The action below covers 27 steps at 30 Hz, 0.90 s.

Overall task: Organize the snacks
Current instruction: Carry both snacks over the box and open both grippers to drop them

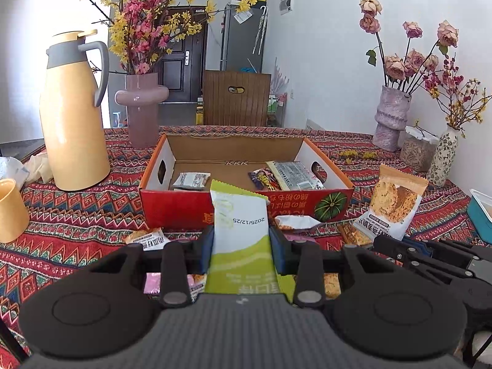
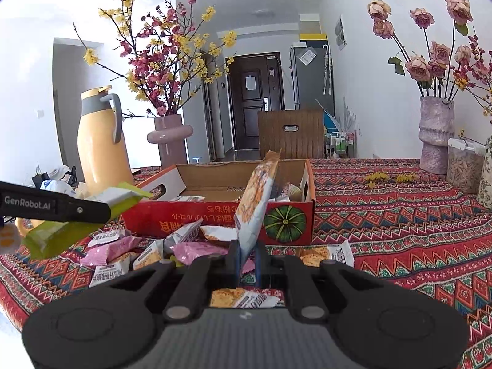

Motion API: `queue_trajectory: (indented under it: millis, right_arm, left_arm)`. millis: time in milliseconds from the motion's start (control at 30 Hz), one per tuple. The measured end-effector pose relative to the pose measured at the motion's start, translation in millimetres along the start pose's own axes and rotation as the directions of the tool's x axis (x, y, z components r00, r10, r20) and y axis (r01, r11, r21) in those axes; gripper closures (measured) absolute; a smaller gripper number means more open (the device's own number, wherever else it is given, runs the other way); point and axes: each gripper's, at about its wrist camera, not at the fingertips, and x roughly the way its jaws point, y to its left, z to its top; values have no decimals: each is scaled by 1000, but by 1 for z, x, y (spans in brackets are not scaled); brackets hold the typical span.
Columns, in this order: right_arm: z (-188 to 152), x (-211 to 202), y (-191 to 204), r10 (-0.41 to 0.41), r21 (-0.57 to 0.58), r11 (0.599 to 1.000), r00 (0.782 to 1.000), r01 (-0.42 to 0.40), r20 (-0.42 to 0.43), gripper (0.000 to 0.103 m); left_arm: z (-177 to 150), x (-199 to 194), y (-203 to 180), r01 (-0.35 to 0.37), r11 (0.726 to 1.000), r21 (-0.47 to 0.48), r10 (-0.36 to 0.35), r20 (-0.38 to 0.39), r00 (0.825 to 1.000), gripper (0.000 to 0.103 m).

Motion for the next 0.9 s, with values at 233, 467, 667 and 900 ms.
queue_trajectory:
  millis: [233,467,667,900]
  right_arm:
    - [21,24,-3,3,-13,1000,1000,-2,25,94]
    - [46,54,-11,16,-6,1000,999,-15,33,94]
    - [64,84,-13,23,-13,1000,999,-23,27,94]
    - [78,122,-9,33,-21,999,999,-33,10,94]
  left_arm:
    - [27,15,-2,3,1000,7,-3,41,999,65]
    - [50,38,-2,-23,1000,7,22,48,999,65]
    - [64,65,4,-45,999,-12,45,38,998,65]
    - [77,103,14,-68,997,-38,68,13,998,65]
